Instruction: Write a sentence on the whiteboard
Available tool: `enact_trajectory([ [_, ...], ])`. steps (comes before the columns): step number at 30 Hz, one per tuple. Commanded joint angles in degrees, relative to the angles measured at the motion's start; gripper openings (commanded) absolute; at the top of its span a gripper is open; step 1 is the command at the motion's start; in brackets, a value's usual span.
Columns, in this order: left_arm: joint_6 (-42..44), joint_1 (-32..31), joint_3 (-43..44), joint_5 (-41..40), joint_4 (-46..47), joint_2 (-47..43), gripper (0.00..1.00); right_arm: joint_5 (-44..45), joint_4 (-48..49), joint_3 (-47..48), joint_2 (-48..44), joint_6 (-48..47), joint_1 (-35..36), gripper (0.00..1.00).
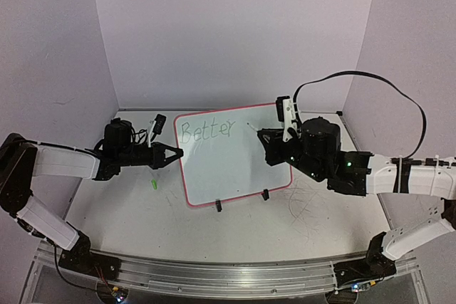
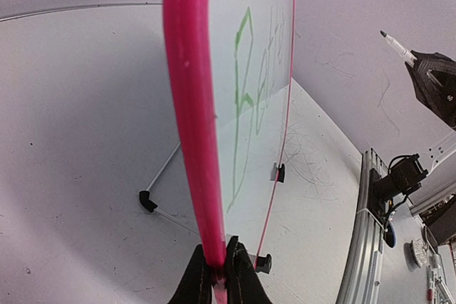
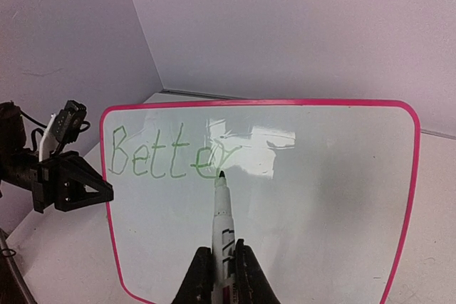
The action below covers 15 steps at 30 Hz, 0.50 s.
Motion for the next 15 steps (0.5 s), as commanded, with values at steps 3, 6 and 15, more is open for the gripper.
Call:
enact_trajectory([
  [3, 2.56, -0.52, 1.59, -7.48, -1.92, 0.39, 0.00, 1.42, 1.44, 1.37, 2.48, -1.98, -0.02, 0.00],
  [6, 2.99, -0.52, 1.86, -8.24, -2.40, -0.47, 0.00, 2.36, 1.48, 1.74, 3.24, -2.45, -0.02, 0.00],
  [15, 2.75, -0.51, 3.21, -7.87, -3.80, 0.15, 0.00, 4.99, 1.63, 4.02, 6.25, -3.74, -0.07, 0.00],
])
